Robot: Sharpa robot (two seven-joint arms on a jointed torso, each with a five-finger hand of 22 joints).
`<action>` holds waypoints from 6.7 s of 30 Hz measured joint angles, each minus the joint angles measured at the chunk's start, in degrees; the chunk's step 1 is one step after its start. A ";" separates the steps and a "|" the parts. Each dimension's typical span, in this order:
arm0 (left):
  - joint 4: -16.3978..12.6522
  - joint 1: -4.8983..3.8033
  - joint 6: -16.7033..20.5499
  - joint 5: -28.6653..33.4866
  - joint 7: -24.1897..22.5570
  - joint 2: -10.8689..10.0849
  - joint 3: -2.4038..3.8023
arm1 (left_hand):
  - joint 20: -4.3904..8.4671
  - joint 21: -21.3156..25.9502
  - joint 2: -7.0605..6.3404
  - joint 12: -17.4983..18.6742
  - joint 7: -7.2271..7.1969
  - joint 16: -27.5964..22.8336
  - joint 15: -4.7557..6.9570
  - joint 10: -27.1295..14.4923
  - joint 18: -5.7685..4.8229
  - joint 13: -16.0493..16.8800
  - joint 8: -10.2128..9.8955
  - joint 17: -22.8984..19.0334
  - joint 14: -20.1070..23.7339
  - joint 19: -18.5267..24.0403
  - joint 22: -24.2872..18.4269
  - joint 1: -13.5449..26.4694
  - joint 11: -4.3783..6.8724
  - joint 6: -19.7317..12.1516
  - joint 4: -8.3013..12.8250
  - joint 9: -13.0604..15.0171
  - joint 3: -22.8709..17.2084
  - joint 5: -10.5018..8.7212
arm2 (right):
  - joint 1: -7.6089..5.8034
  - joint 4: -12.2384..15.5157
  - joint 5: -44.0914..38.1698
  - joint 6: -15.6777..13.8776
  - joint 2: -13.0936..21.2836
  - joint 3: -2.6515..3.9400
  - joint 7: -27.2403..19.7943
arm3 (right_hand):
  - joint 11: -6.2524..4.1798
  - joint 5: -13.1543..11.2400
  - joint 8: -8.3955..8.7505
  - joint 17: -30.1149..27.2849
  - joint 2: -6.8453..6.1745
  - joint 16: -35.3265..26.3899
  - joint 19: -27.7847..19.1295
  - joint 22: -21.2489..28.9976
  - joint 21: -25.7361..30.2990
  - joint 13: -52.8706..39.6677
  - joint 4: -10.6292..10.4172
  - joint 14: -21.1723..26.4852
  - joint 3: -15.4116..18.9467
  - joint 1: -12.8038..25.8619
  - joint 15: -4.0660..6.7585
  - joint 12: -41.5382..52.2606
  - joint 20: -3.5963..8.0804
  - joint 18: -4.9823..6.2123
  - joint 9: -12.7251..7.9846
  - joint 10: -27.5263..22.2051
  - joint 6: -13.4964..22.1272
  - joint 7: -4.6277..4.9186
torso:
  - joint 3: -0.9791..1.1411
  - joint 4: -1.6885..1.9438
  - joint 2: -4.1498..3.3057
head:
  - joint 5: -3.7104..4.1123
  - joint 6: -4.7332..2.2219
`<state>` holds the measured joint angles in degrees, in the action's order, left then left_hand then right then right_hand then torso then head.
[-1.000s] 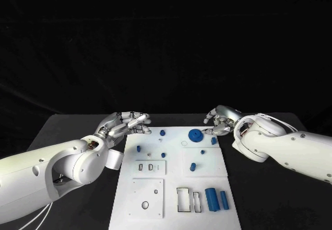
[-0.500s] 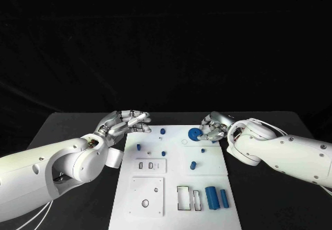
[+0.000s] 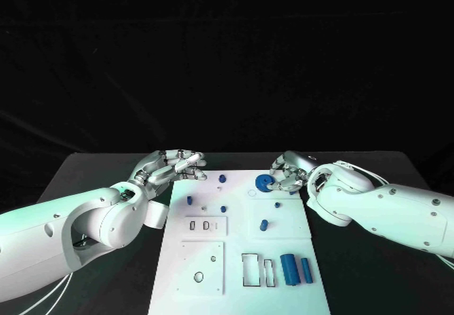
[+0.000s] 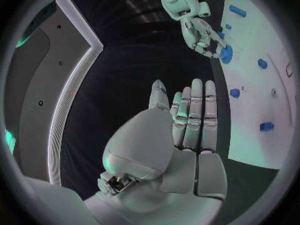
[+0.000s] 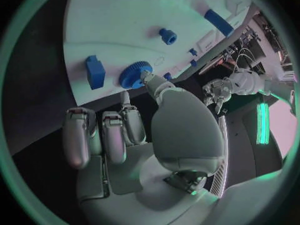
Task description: Assemble the parts on the task board
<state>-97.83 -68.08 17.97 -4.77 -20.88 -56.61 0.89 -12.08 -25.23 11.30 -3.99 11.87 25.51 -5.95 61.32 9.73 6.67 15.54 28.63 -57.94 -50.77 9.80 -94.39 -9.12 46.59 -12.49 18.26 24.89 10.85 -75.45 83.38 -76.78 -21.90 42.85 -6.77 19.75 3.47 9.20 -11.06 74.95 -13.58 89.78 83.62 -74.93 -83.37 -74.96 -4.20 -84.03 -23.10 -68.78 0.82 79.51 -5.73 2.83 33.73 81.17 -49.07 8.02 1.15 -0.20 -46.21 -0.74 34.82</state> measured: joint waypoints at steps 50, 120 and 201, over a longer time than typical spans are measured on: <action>0.16 0.00 -0.04 0.02 0.37 -0.03 0.00 | 0.00 0.00 0.00 0.00 -0.01 0.00 -0.21 0.01 0.00 0.12 0.00 0.22 0.20 -0.01 0.02 0.00 0.00 -0.41 0.00 0.12 0.00 0.00 | 0.84 -0.57 -5.28 -1.19 -1.65 -0.04 -0.88 | -1.83 -0.92 -1.06 -0.03 2.19 -0.01 0.29 -0.02 -1.01 0.03 0.65 -0.01 -9.19 -3.13 0.85 3.35 0.94 -0.70 0.56 2.67 -4.81 0.15 | 0.07 0.08 -0.07 | -0.15 0.29; 2.39 -0.06 0.52 0.04 -0.05 -0.30 0.02 | 0.00 0.00 0.00 0.00 -0.22 0.22 -0.20 0.01 0.00 0.33 0.00 0.46 0.20 -0.01 0.11 0.00 0.00 -0.62 0.00 0.37 0.00 0.00 | 2.73 -4.41 -15.11 -6.77 -16.92 -1.29 -1.33 | -2.03 -0.10 -1.14 -0.04 1.11 -0.01 0.28 -0.02 -1.96 0.05 1.32 0.00 -10.26 -2.60 1.25 3.85 1.33 -0.68 0.57 2.87 -5.01 0.34 | 0.10 -0.03 -0.16 | -0.55 0.95; 2.87 -0.04 0.49 0.47 0.59 0.26 0.00 | -0.20 0.00 0.23 0.00 -0.22 0.22 -0.42 -0.20 0.00 0.51 0.00 0.76 0.83 0.61 0.18 0.23 -0.21 -1.03 0.00 0.67 0.00 0.00 | -2.11 12.64 2.15 -5.63 14.68 -0.76 -11.16 | 0.02 3.22 3.77 0.00 -0.92 -0.01 0.39 -0.02 -1.72 0.03 -0.52 -0.10 -5.94 0.44 -0.30 1.12 -0.02 -0.68 -3.18 0.59 -2.76 0.34 | 0.76 -2.05 1.32 | -0.42 0.99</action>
<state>-94.96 -68.12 18.46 -4.30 -20.29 -56.34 0.89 -12.28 -25.23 11.53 -3.99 11.65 25.73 -6.37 61.12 9.73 7.18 15.54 29.39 -57.12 -50.16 9.98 -94.16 -9.32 45.56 -12.49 18.93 24.89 10.85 -77.56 96.02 -74.64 -27.53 57.53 -7.53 8.59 3.49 12.41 -7.29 74.95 -14.49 89.77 84.01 -74.95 -85.08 -74.93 -4.72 -84.13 -29.04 -68.35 0.52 80.64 -5.75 2.15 30.55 81.77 -51.83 8.36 1.92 -2.25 -44.89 -1.16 35.82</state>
